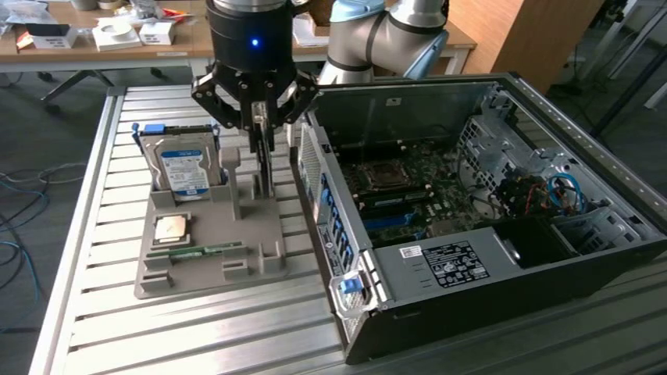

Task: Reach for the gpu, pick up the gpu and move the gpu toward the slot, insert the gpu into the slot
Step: 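Pick up the gpu and move the gpu toward the slot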

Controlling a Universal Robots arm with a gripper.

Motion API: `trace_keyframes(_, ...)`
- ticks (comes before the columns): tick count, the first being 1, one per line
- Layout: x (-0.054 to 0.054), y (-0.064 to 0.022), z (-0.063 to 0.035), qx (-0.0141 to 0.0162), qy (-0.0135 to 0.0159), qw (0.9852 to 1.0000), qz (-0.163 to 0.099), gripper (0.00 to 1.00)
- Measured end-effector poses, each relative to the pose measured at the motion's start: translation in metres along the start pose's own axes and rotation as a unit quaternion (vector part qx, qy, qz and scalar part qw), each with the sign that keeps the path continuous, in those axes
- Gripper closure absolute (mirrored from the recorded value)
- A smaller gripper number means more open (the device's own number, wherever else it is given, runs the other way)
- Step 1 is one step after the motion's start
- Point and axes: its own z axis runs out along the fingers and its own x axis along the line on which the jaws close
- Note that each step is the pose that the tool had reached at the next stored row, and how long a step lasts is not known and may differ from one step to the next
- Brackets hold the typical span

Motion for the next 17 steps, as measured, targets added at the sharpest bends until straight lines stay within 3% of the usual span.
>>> trace_keyframes(17, -0.001, 0.0016, -0.0318, 0.0, 0.0, 1.0, 0.0, 0.73)
